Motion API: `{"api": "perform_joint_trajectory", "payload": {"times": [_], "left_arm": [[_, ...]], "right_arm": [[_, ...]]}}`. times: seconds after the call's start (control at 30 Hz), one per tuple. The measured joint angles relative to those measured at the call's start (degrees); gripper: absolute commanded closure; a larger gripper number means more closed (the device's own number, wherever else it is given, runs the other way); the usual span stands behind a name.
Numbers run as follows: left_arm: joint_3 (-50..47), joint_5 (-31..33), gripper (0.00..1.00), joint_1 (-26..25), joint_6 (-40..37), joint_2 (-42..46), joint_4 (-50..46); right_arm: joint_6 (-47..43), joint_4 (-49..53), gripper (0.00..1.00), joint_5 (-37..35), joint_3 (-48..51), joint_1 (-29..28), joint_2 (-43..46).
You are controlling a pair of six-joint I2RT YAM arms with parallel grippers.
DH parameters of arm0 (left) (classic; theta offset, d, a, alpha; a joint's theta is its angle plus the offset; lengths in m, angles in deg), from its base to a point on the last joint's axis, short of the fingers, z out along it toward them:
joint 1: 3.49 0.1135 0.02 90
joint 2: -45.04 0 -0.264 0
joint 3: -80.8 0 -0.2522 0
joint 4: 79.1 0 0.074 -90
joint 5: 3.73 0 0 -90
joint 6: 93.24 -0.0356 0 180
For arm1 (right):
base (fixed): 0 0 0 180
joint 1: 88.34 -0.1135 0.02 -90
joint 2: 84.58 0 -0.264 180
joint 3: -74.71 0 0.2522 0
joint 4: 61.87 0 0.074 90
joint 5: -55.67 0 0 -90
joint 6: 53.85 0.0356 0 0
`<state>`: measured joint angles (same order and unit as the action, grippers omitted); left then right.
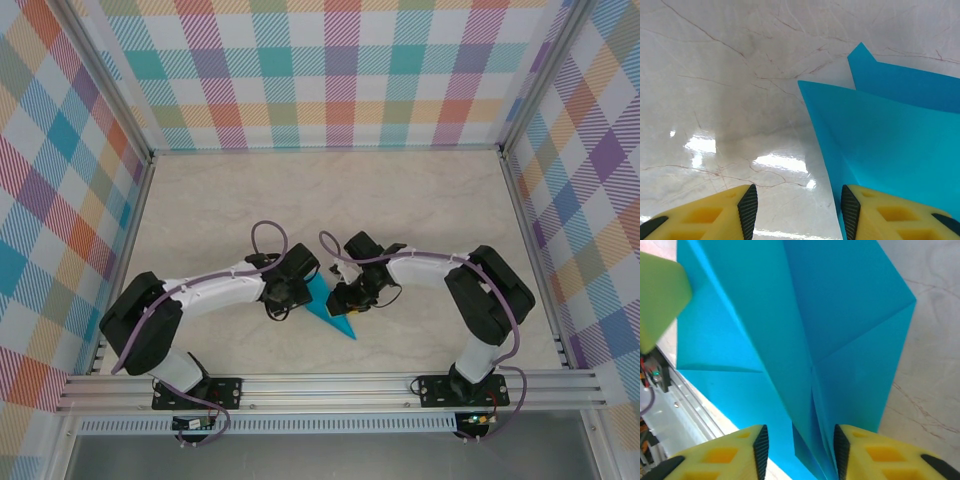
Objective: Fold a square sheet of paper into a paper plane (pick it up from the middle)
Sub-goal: Turn over the paper plane at the center of the table.
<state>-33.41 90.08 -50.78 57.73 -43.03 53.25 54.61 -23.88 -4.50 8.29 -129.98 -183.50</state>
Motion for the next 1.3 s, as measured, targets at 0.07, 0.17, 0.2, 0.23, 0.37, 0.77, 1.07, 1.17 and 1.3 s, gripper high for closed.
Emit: {"api": "perform_joint_trajectory", "payload": {"times": [0.07, 0.17, 0.2, 0.23, 0.37, 0.77, 1.07, 1.17, 1.3], "left_arm": [[-0.3, 0.3, 0.5, 0.0, 0.2, 0.5, 0.0], [-0.9, 0.8, 0.5, 0.0, 0.8, 1.5, 0.0], [-1.2, 1.2, 0.5, 0.0, 1.1, 2.0, 0.0], [-1.4, 1.7, 0.5, 0.0, 1.3, 2.6, -0.1], [-2.7, 4.5, 0.49, 0.0, 2.8, 7.3, -0.7], [-9.0, 13.3, 0.46, 0.2, 7.2, 24.0, -3.5], [-10.0, 13.4, 0.45, 0.8, 7.4, 25.1, -3.9], [-10.4, 13.4, 0.45, 1.3, 7.4, 25.9, -4.0], [-11.0, 13.4, 0.45, 1.8, 7.4, 26.2, -3.9]], "right_arm": [[-0.3, 0.4, 0.73, -0.9, 0.0, -0.4, 0.0], [-0.7, 0.9, 0.85, -2.3, -0.2, -1.1, 0.0], [-0.8, 1.2, 0.89, -3.0, -0.3, -1.4, 0.0], [-0.9, 1.5, 0.94, -3.8, -0.5, -1.7, 0.0], [0.4, 2.9, 1.0, -8.5, -1.6, -2.5, 0.7], [11.0, 13.9, 1.0, -34.7, -15.4, -2.6, 2.2], [17.4, 18.5, 0.94, -39.4, -24.2, -2.6, -11.1], [18.6, 19.1, 0.87, -39.4, -25.3, -2.6, -12.7], [19.3, 19.1, 0.82, -39.2, -25.6, -2.6, -13.1]]}}
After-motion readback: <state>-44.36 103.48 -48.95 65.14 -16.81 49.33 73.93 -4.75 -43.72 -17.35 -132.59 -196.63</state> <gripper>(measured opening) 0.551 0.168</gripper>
